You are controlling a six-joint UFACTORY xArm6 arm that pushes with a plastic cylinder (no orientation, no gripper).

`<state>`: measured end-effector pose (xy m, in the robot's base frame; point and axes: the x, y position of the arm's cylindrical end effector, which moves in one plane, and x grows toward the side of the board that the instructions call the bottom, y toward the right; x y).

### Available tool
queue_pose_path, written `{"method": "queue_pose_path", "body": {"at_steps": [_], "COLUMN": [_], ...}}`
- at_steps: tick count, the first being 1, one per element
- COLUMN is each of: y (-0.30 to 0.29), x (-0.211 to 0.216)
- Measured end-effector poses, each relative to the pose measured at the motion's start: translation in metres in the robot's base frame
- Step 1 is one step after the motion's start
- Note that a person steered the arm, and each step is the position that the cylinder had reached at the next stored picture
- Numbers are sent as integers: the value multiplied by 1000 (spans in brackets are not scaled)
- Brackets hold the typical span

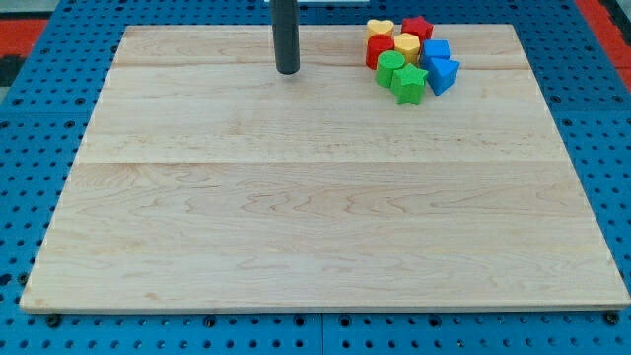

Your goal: Separate green circle from group of blocks

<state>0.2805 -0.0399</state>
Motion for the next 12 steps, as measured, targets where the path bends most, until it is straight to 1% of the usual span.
{"method": "queue_pose_path", "body": {"at_steps": [1,2,3,4,5,6,7,8,9,10,11,12], "y": [0,6,39,73,135,265,314,237,211,153,108,105], "x": [2,83,181,196,199,143,25,-78,-89,-87,-47,2]}}
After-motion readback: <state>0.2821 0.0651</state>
